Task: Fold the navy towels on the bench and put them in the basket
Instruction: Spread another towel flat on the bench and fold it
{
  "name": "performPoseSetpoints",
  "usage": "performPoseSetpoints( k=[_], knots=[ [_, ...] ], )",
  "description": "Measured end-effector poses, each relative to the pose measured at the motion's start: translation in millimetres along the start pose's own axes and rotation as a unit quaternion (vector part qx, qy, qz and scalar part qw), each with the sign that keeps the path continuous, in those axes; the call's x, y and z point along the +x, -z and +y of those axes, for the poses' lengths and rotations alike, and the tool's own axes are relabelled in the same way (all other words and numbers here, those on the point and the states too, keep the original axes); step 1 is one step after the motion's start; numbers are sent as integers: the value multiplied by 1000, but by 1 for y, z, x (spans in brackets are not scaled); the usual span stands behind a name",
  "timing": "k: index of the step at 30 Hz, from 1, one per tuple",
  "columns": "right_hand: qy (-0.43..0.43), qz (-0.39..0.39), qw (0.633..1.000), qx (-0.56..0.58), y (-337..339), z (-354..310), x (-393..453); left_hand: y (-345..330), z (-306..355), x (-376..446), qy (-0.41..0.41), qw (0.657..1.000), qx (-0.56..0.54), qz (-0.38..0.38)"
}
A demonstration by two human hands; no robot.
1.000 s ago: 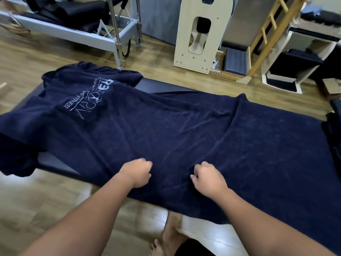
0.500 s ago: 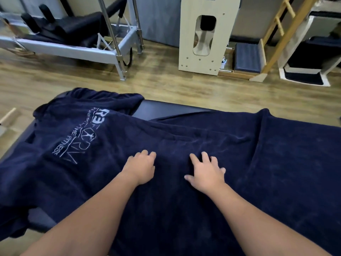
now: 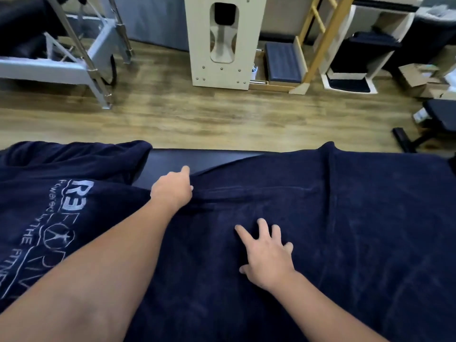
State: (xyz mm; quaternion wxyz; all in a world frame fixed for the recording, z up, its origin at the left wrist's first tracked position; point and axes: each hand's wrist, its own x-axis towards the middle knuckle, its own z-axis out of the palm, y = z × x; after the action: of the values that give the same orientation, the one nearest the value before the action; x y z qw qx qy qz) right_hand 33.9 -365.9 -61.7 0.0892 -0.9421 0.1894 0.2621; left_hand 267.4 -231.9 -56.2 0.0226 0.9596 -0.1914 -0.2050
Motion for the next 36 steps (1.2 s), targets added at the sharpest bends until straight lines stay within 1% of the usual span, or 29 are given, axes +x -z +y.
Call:
performPoseSetpoints(
  k=[2, 3, 5, 7, 9, 10, 12, 14, 16, 17, 18, 19, 21, 24, 27, 29, 32, 34, 36],
  knots=[
    [15, -8, 1000, -2, 4, 1, 2, 4, -3, 8, -19, 1000, 5, -16],
    [26, -7, 1000, -2, 6, 2, 5, 10, -6, 14, -17, 1000, 2, -9],
    [37, -2, 999, 18, 11, 3, 10, 25, -22, 32, 36, 998, -32, 36],
    [32, 12, 998, 45, 16, 2, 17, 43, -43, 53, 101, 986, -99, 92],
    [31, 28, 998, 52, 19, -2, 26, 58, -57, 69, 122, 974, -148, 123],
    [29, 33, 998, 55, 20, -5, 29, 61, -58, 72, 112, 974, -155, 123],
    [17, 39, 997, 70, 24, -10, 35, 60, -51, 64, 60, 986, -118, 101],
    [5, 58, 996, 71, 28, -13, 40, 48, -41, 50, -3, 997, -61, 48],
    [2, 80, 994, 68, 32, -15, 47, 25, -35, 39, -49, 998, -20, -24],
    [1, 71, 995, 76, 34, -16, 50, 13, -33, 32, -69, 996, -11, -54],
    [3, 45, 996, 81, 34, -18, 53, 1, -32, 25, -87, 993, -9, -75],
    [6, 13, 997, 77, 34, -20, 56, -9, -33, 17, -103, 992, -8, -79],
    [8, -27, 998, 55, 30, -25, 59, -23, -35, 0, -122, 991, -11, -46],
    [-8, -27, 998, 59, 24, -28, 62, -30, -45, -22, -128, 991, -34, 12],
    [-10, -17, 998, 56, 20, -28, 60, -27, -64, -47, -112, 992, -23, 58],
    [-9, -8, 998, 57, 19, -30, 56, -21, -83, -68, -69, 994, 2, 80],
    [-12, 19, 999, 45, 17, -40, 46, -12, -120, -100, 37, 997, 23, 62],
    [17, 57, 998, 13, 15, -55, 32, -7, -151, -120, 87, 995, 23, 49],
    [57, 62, 996, 3, 10, -76, 16, 0, -179, -137, 118, 992, 31, 33]
  ],
)
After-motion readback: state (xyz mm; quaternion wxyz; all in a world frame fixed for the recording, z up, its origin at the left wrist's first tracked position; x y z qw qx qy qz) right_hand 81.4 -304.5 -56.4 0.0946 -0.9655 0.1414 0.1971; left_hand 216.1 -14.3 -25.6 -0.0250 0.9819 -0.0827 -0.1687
